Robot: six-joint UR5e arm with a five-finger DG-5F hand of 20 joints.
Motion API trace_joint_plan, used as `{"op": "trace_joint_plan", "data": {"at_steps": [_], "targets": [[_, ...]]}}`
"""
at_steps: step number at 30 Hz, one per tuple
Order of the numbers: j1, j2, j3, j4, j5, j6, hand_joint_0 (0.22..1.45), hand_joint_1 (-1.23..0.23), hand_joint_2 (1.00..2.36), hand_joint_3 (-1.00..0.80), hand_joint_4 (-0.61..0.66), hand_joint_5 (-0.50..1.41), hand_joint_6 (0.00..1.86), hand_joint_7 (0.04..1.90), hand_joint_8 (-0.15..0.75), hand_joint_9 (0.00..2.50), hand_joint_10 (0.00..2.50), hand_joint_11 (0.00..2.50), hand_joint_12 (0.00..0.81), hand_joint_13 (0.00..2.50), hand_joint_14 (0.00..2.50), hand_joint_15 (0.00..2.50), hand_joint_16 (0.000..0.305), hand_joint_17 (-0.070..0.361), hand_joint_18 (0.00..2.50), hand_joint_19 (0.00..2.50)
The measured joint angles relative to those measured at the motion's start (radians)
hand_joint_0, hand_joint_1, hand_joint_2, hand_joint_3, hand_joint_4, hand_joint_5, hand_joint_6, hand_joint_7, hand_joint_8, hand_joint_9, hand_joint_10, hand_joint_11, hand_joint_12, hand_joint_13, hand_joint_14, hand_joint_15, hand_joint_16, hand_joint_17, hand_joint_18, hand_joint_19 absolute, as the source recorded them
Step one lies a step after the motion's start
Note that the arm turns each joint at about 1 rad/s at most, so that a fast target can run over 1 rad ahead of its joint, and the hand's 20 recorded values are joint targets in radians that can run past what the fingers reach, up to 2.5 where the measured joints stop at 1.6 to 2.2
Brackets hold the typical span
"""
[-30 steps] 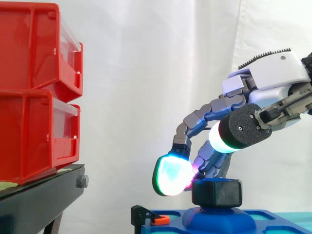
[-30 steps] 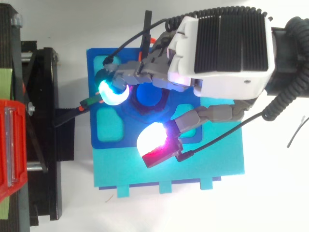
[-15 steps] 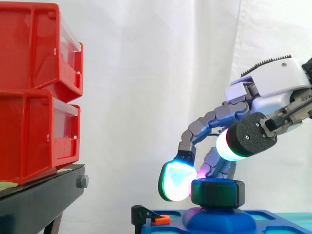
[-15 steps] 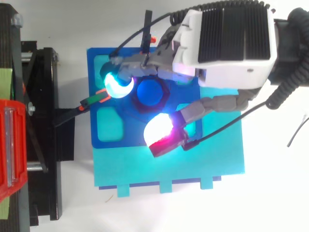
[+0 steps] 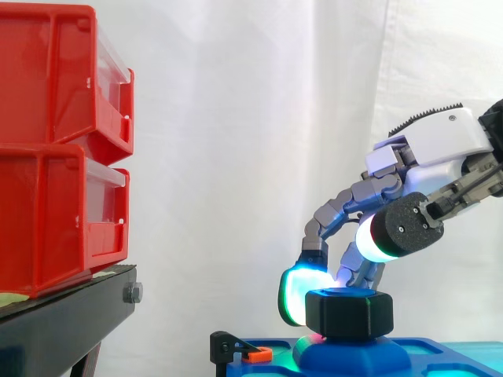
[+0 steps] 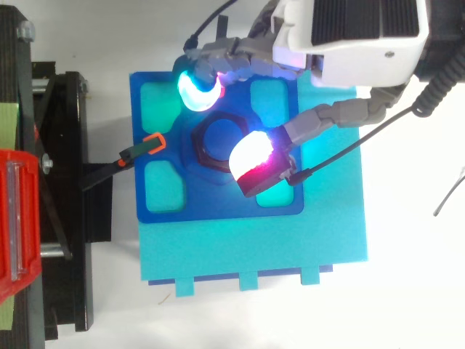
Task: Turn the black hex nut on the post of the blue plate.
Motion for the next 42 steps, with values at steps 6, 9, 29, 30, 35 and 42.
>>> {"op": "trace_joint_plan", "data": {"at_steps": [6,9,29,30,35,42], "targets": [[-0.004,0.0,0.023,0.015,-0.011,-0.002,0.5,-0.43,1.0,-0.49,0.29,-0.15,0.5,0.8,0.332,0.79,0.0,0.07,0.39,0.95,0.01,0.26,0.06,0.134,0.77,0.36],[0.0,0.0,0.036,0.022,-0.01,-0.001,0.5,-0.43,1.0,-0.49,0.28,-0.15,0.5,0.8,0.33,0.79,0.0,0.07,0.389,0.96,0.01,0.27,0.06,0.134,0.77,0.36],[0.039,-0.041,0.042,0.064,0.06,0.001,0.5,-0.42,1.0,-0.49,0.29,-0.14,0.5,0.81,0.332,0.82,0.0,0.08,0.388,0.98,0.01,0.27,0.06,0.135,0.78,0.36],[0.04,-0.041,0.042,0.063,0.059,0.001,0.5,-0.42,1.0,-0.49,0.3,-0.14,0.5,0.81,0.332,0.82,0.0,0.08,0.388,0.98,0.01,0.27,0.06,0.135,0.78,0.36],[0.046,-0.041,0.044,0.055,0.05,-0.005,0.5,-0.42,1.0,-0.48,0.3,-0.14,0.5,0.81,0.332,0.82,0.0,0.09,0.39,0.99,0.01,0.28,0.06,0.135,0.79,0.36],[0.057,-0.041,0.08,0.007,0.051,-0.021,0.5,-0.42,1.0,-0.49,0.3,-0.14,0.5,0.81,0.333,0.83,0.0,0.09,0.388,1.0,0.01,0.28,0.06,0.135,0.79,0.37]]}}
